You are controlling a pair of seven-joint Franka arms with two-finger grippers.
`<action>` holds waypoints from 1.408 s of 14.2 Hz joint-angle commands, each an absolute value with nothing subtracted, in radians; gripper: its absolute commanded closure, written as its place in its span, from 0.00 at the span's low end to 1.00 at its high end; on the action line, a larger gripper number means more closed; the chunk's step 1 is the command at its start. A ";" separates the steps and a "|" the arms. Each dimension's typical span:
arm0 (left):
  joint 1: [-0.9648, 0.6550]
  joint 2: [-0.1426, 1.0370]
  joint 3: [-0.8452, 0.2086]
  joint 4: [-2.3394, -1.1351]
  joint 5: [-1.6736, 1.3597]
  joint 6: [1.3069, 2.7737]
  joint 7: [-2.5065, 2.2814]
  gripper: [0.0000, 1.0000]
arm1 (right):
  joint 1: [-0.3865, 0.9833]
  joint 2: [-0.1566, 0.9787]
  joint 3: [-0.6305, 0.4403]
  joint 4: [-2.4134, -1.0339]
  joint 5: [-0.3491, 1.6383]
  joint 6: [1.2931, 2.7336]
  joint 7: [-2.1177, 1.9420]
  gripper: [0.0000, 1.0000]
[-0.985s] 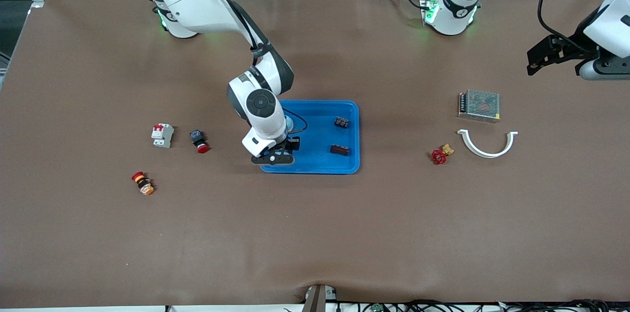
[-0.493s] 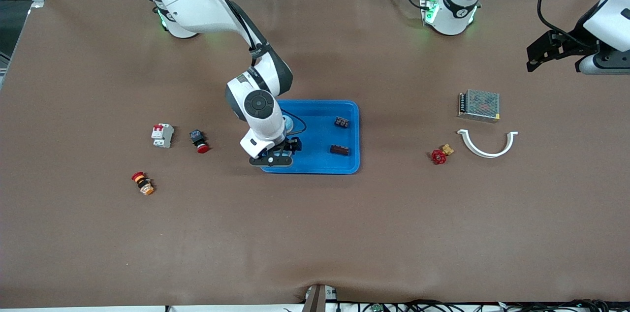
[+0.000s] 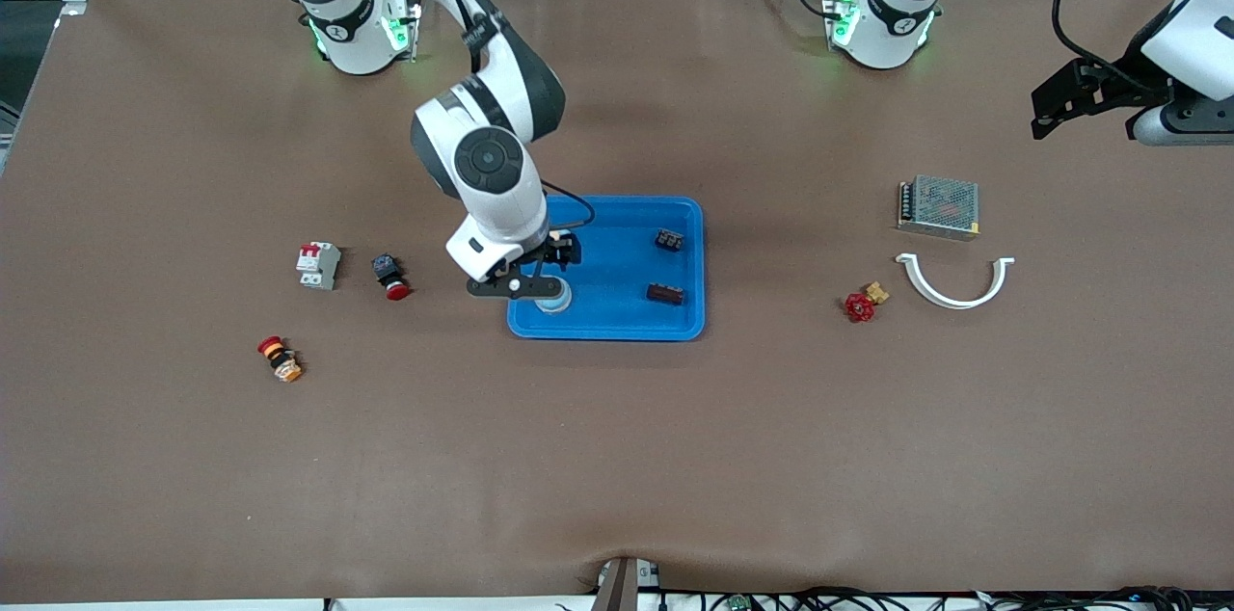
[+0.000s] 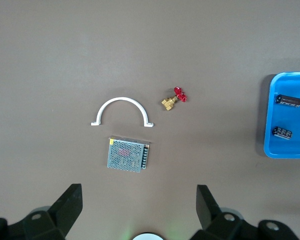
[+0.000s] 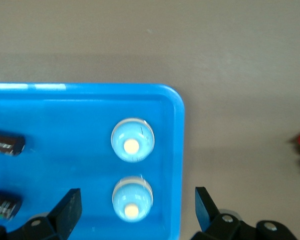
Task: Place electrolytic capacitor and blue bell in tray
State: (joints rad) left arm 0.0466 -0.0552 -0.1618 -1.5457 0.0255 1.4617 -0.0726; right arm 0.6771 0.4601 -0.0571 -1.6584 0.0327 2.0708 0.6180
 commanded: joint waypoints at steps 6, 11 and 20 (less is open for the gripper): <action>0.052 -0.066 -0.155 -1.565 0.008 1.485 -0.051 0.00 | 0.658 0.140 -0.048 -1.727 0.037 1.810 0.608 0.00; 0.052 -0.066 -0.155 -1.566 0.008 1.489 -0.051 0.00 | 0.548 -0.037 -0.046 -1.812 0.037 1.731 0.459 0.00; 0.052 -0.066 -0.155 -1.568 0.008 1.489 -0.051 0.00 | 0.184 -0.149 -0.048 -1.801 0.025 1.612 0.127 0.00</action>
